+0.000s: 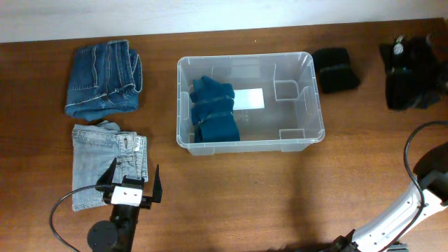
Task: Pack container
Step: 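Grasp the black banded bundle with the right gripper, then lift the black bundle and carry it over the bin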
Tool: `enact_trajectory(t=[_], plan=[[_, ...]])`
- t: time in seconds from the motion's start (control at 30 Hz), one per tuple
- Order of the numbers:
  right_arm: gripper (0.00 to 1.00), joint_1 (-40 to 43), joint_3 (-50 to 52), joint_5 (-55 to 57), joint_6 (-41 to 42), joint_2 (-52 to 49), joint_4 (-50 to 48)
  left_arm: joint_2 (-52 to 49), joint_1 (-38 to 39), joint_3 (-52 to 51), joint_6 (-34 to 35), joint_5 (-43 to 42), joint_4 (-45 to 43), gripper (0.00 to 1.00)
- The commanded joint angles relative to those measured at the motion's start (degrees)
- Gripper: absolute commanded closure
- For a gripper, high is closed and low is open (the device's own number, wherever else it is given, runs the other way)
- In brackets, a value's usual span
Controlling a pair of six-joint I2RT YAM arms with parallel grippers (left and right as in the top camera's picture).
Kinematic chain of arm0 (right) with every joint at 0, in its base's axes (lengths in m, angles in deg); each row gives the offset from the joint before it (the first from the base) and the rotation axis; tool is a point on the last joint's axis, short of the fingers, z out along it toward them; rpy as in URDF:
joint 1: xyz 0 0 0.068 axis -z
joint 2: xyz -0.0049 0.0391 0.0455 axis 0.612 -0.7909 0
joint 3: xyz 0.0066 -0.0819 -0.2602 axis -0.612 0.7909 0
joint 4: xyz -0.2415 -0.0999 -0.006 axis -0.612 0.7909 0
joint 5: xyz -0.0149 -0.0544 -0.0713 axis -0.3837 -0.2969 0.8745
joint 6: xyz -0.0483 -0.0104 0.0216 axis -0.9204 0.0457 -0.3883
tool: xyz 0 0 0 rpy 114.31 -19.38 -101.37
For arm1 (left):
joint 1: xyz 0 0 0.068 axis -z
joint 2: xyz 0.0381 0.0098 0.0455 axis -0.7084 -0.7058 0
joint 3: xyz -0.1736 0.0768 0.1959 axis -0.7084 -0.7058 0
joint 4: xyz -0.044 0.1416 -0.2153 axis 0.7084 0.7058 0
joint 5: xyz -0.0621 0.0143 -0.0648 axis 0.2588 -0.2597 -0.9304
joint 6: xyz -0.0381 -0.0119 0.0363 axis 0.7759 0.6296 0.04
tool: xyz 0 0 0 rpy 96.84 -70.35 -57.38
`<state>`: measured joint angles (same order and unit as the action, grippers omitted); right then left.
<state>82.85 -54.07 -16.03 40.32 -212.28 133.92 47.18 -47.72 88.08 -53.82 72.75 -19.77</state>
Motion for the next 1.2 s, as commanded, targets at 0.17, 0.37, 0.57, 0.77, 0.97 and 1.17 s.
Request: enact_trajectory(t=[0.17, 0.37, 0.57, 0.77, 0.97, 1.17], plan=[[0.96, -5.60, -9.99, 0.85, 10.25, 8.50, 4.83, 0.39, -0.07, -0.33, -0.90, -0.66, -0.02, 0.01], [0.96, -13.16, -9.99, 13.68, 19.26, 15.41, 4.83, 0.39, -0.07, -0.33, -0.90, -0.66, -0.02, 0.01], [0.96, -27.02, -9.75, 25.09, 32.02, 16.70, 4.81, 0.39, -0.07, -0.33, -0.90, -0.63, -0.02, 0.01], [0.96, -42.80, -6.91, 40.04, 46.93, 16.20, 1.81, 0.39, -0.07, -0.33, -0.90, -0.66, -0.02, 0.00], [0.96, -54.07, -2.34, 48.94, 57.02, 16.20, -2.14, 0.39, -0.07, -0.33, -0.90, -0.63, -0.02, 0.01], [0.96, -60.22, 7.43, 53.75, 61.77, 16.20, -7.98, 0.39, -0.07, -0.33, -0.90, -0.63, -0.02, 0.01]])
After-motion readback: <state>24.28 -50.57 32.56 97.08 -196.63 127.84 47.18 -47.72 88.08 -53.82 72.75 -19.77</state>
